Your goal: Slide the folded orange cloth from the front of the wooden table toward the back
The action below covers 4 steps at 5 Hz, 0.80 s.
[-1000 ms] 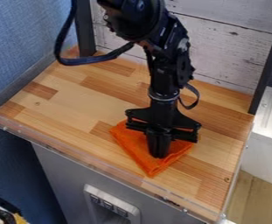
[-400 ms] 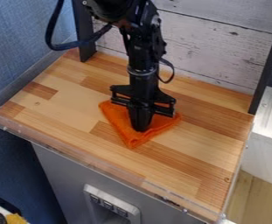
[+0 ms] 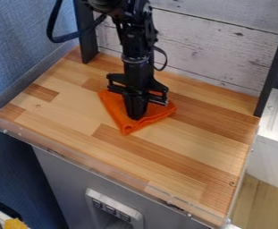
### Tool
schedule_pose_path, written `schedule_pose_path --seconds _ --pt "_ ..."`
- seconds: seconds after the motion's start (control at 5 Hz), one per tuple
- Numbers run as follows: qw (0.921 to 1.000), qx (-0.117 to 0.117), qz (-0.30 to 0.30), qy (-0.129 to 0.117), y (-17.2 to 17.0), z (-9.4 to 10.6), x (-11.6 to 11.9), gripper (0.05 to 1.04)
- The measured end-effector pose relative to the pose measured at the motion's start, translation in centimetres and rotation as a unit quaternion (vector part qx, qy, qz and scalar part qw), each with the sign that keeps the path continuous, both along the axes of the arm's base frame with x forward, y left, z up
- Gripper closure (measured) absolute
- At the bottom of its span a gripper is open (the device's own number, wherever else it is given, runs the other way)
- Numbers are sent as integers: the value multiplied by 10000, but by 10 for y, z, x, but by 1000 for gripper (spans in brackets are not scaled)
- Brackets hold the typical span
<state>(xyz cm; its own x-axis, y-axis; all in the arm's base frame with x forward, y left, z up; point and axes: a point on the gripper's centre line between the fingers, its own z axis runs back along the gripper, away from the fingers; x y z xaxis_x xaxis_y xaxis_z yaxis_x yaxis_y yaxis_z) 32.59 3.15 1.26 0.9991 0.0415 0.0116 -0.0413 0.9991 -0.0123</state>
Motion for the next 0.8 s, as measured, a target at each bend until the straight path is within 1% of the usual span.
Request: schedule_pose_path --seconds 0.2,0.4,0.6,0.8 --pt "9999 46 -124 27 9 1 8 1001" --pt "9997 93 -211 95 12 8 12 851" --pt "9996 134 -236 48 20 19 22 588" --pt "9996 147 -217 67 27 29 30 284"
